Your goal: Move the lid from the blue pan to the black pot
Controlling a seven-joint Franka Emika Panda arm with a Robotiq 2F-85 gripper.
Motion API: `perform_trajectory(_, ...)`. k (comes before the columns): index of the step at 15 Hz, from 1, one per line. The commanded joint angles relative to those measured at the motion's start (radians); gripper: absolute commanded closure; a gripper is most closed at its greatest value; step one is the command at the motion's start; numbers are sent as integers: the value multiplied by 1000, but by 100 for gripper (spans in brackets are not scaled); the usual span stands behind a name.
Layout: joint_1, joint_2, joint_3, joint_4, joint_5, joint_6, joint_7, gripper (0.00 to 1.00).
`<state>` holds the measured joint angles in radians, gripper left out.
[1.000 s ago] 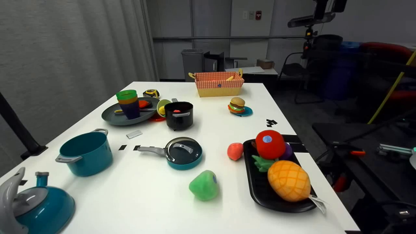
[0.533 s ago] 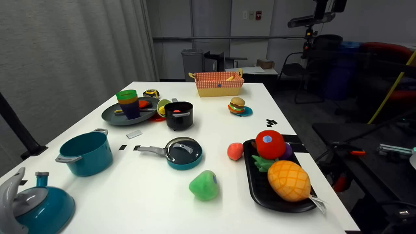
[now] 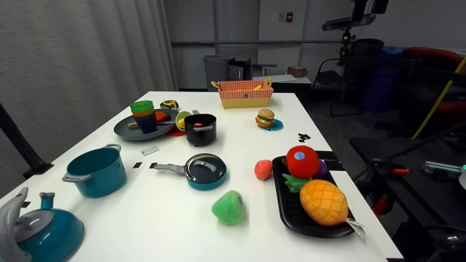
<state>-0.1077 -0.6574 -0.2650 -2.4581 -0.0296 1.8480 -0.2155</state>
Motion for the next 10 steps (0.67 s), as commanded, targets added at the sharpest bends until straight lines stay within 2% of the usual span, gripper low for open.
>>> perform_trajectory(1,-14,3,11,2,8,-2,-7,0)
perform_trajectory(10,-5,8,3,1,15,5,-36,0)
